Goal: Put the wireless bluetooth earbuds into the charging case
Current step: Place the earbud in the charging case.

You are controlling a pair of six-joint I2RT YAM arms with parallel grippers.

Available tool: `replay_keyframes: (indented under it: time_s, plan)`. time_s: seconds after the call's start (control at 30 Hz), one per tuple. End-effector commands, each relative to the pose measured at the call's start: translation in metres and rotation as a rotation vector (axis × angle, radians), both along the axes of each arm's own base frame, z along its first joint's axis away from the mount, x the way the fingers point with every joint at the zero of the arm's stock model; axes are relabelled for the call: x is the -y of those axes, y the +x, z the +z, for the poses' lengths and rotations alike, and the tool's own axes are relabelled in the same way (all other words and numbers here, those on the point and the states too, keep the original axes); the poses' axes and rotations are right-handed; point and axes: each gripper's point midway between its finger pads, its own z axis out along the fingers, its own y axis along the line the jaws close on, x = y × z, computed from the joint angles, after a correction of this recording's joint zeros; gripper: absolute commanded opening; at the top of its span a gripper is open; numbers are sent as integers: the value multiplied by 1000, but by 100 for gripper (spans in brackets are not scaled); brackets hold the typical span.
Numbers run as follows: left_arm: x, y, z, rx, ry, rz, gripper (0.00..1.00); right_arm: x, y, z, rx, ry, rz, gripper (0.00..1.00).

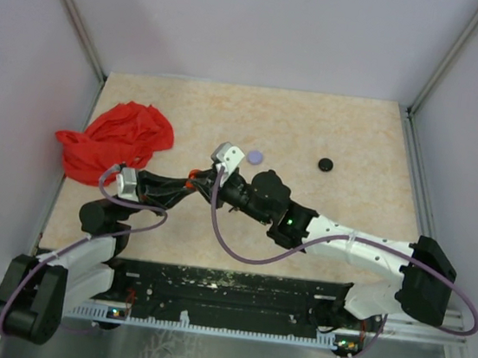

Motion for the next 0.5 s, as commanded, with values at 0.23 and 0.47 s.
replay_keyframes:
  time_s: [0.23,0.47]
  plan:
    - [-7,-27,41,264,-71,9,0,-8,-10,-2,-28,19,12,9]
    - [-9,-24,43,251,-92,28,0,-11,-16,-8,-51,44,-11,13]
